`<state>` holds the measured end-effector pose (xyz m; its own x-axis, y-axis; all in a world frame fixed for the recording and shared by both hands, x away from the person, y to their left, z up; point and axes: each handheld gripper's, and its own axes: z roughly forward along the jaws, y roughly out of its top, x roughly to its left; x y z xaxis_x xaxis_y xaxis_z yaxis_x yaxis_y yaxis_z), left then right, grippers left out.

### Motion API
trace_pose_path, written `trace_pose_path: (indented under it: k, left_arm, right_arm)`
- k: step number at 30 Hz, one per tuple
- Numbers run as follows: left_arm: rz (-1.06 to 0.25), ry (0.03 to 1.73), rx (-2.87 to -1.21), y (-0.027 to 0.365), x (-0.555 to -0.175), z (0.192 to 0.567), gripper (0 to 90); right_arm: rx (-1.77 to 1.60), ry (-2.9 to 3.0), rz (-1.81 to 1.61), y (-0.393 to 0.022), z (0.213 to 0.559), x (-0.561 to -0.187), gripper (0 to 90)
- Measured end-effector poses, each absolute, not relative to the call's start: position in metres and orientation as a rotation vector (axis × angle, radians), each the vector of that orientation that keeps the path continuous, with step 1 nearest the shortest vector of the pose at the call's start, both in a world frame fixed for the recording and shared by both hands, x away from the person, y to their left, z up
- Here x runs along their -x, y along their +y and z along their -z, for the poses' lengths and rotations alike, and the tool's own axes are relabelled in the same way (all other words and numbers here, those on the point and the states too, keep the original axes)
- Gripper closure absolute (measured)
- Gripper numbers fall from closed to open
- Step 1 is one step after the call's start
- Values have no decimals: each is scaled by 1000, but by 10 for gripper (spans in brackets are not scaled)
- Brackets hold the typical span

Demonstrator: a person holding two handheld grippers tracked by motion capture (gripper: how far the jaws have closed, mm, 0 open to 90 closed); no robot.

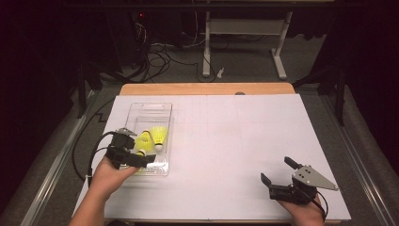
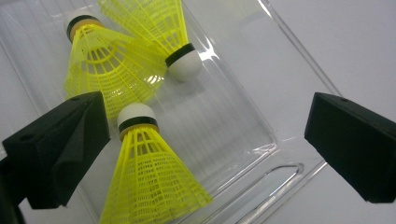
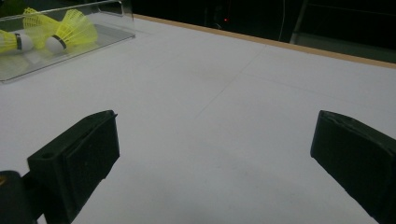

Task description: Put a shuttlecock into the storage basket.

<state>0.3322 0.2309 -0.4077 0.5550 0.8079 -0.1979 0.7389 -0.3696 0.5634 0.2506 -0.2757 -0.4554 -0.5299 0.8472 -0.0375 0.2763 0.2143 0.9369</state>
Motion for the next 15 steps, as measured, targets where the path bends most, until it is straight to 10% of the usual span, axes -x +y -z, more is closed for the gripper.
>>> trace_pose_path:
  k: [15]
  left_arm:
    - [-197, 1131, -1967, 247, -317, 410, 6]
  right_arm:
    - [-1033, 1944, -1312, -270, 458, -252, 17]
